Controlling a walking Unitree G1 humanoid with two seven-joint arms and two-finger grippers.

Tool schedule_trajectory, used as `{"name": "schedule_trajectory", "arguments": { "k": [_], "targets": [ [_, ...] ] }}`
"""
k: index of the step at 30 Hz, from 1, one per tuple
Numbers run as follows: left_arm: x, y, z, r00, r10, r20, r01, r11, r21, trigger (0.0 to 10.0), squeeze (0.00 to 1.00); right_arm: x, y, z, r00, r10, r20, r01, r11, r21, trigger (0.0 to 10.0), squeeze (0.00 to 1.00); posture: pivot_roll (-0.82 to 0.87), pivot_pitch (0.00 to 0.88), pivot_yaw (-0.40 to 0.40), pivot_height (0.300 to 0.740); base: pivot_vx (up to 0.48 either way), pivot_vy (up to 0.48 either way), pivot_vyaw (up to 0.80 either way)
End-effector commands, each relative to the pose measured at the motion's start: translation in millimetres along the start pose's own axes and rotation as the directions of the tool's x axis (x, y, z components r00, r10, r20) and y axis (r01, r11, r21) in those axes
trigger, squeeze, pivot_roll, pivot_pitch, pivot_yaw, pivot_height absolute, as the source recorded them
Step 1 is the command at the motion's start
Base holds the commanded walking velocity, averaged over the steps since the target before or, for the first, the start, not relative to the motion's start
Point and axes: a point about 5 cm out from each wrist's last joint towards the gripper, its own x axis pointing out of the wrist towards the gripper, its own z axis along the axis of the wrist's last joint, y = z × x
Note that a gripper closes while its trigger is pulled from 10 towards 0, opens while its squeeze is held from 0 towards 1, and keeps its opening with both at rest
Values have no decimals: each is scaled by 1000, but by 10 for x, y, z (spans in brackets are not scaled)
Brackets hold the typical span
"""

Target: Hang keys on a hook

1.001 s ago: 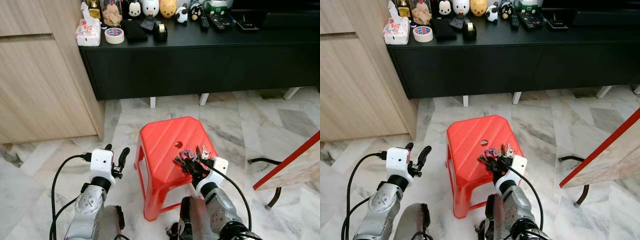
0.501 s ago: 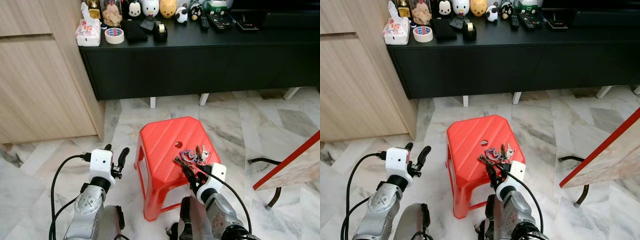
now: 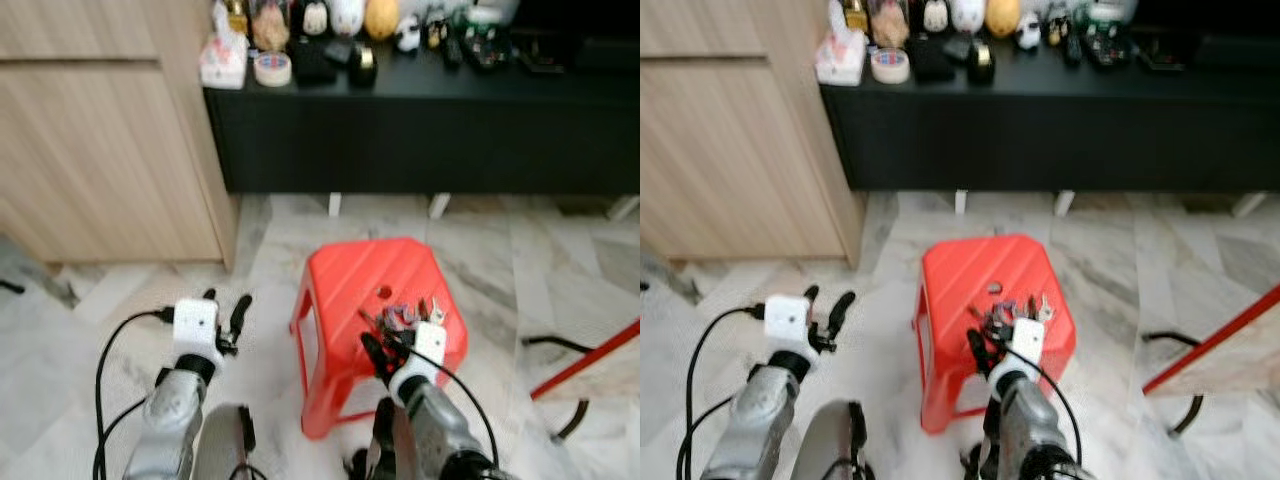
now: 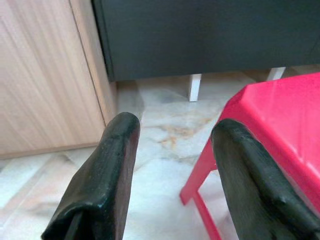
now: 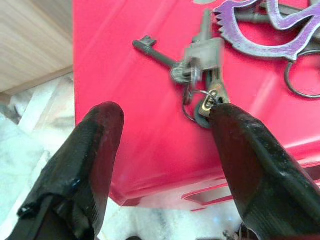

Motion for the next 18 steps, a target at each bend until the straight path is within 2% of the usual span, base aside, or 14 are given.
{"name": "schedule_trajectory", "arguments": {
  "k": [1,7,18],
  "targets": [
    [2,-35,-38,1000,-6,-16,6,1000,-26,10000,0,-40,-91,-14,1000,-30,6,30,1000,1,10000,0,74,186,-83,579,251,0,0],
    [2,-44,-27,1000,-13,-11,12,1000,-28,10000,0,-39,-96,16,999,-33,31,32,999,16,10000,0,74,186,-80,579,253,0,0],
    [8,-40,-28,1000,-16,-15,16,1000,-22,10000,0,-33,-81,26,999,-26,40,25,1000,17,10000,0,77,188,-80,579,0,0,0]
  ]
}}
